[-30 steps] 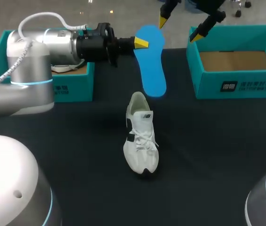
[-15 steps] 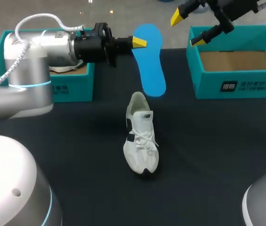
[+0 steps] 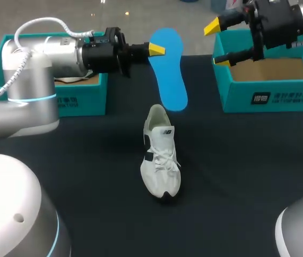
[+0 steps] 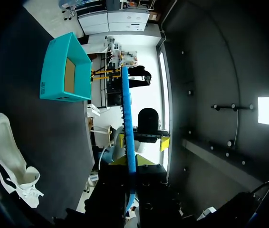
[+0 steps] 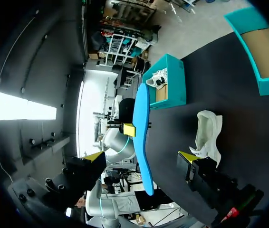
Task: Take the shoe out of the shoebox, open the shoe tongue, remove and reinsert the insole, then place the shoe into the shoebox
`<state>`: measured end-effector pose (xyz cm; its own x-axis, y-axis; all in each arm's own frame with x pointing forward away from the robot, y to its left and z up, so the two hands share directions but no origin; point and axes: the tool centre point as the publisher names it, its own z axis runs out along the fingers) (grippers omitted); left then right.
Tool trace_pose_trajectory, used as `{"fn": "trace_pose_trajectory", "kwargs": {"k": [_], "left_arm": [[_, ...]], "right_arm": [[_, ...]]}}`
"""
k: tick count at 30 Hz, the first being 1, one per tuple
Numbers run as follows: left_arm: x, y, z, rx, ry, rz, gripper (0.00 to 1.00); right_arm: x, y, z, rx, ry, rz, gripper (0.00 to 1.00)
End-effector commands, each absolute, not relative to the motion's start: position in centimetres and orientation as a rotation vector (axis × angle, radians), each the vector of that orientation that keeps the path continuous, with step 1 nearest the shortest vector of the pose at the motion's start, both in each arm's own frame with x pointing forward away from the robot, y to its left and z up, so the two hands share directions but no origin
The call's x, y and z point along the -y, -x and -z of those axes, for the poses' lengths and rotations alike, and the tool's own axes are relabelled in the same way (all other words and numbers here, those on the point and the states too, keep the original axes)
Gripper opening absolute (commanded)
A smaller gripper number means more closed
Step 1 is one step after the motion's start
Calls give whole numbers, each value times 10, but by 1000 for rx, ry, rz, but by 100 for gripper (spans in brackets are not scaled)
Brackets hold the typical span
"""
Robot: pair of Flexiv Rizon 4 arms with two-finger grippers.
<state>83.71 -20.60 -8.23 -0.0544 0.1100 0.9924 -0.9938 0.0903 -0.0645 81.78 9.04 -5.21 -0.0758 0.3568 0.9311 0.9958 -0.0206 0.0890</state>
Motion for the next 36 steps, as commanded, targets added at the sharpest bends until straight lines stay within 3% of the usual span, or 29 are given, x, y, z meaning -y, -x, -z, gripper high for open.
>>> {"fn": "trace_pose_trajectory", "kwargs": {"k": [1, 21, 36], "left_arm": [[205, -836, 82, 1221, -1035, -1233, 0], [203, -839, 75, 1269, -1003, -1291, 0], [198, -852, 73, 1727, -583, -1743, 0]], "right_arm": [[-92, -819, 56, 1455, 1388, 1160, 100], [-82, -816, 67, 1410, 1377, 1210, 100], [-82, -816, 67, 1410, 1377, 1210, 100]]}}
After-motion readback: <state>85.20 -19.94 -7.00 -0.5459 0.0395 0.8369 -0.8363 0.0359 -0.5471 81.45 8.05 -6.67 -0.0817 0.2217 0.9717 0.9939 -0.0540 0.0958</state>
